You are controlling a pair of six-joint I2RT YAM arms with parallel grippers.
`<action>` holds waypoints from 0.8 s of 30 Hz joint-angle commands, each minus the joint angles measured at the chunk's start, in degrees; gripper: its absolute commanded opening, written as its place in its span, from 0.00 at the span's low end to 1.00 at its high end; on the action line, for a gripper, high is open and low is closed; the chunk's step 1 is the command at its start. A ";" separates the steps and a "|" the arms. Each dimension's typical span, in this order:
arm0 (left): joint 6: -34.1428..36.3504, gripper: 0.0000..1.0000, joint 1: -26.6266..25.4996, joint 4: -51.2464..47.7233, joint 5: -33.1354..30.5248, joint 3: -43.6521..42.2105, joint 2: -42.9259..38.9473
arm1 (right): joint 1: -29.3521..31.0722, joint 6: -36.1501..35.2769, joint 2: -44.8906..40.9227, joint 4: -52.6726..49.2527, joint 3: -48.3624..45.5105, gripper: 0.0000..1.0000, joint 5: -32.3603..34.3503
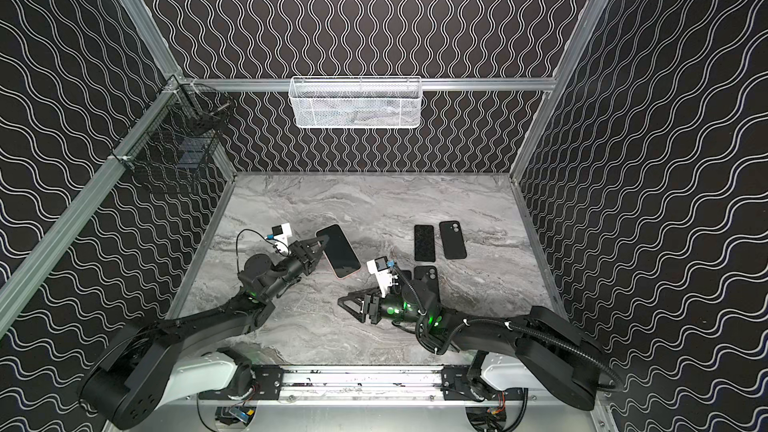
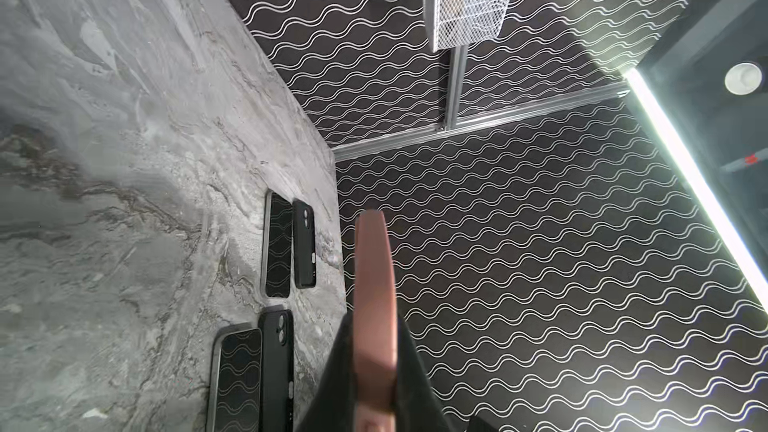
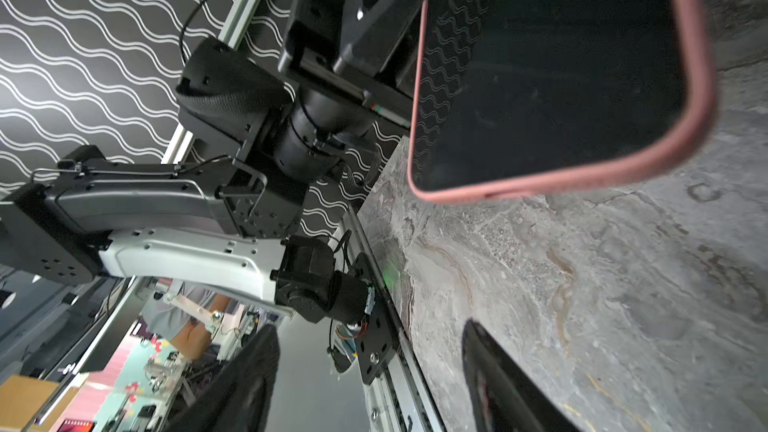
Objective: Take the phone out of the phone case
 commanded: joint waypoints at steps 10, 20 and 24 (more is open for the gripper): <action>-4.50 0.00 -1.92 16.05 -2.20 -0.27 8.79 | 0.20 2.82 5.63 12.68 0.62 0.63 6.95; -5.28 0.00 -2.53 15.87 -2.20 -0.19 7.73 | -0.06 3.27 8.88 13.84 2.66 0.57 8.87; -5.38 0.00 -2.62 14.81 -2.20 -0.38 6.31 | -0.48 4.08 9.99 16.78 2.05 0.52 9.67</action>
